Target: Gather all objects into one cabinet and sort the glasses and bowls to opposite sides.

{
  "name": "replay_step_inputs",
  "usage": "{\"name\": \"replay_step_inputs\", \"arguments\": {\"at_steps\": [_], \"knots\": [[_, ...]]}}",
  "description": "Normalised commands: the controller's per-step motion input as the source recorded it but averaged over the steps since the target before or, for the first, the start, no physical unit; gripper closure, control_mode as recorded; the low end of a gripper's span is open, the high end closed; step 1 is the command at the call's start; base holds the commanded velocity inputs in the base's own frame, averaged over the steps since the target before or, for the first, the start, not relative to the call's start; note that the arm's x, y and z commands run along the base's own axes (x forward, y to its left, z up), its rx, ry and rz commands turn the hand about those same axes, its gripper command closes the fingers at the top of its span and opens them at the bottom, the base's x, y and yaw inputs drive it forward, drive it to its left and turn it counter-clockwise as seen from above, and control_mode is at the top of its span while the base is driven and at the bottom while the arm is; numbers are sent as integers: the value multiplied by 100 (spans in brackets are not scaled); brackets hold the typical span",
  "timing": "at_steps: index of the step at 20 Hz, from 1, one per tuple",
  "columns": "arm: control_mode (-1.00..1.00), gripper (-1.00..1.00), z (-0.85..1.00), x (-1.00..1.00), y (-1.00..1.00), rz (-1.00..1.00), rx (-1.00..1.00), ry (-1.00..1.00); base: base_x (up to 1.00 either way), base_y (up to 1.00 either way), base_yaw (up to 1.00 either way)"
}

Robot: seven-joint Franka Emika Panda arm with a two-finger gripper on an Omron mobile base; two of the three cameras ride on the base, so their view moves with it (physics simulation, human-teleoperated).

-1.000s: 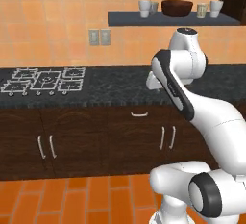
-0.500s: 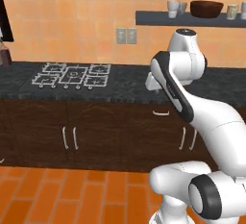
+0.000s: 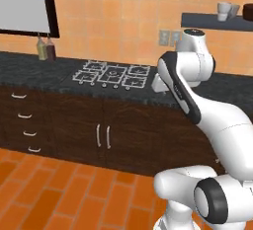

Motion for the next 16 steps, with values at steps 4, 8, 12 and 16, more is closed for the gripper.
{"name": "replay_step_inputs", "arguments": {"at_steps": [4,8,12,16], "knots": [[100,-100,0,0,0,0,0,0,0,21,50],[100,-100,0,0,0,0,0,0,0,15,50],[100,-100,0,0,0,0,0,0,0,9,47],[100,-100,0,0,0,0,0,0,2,0,45]]}}
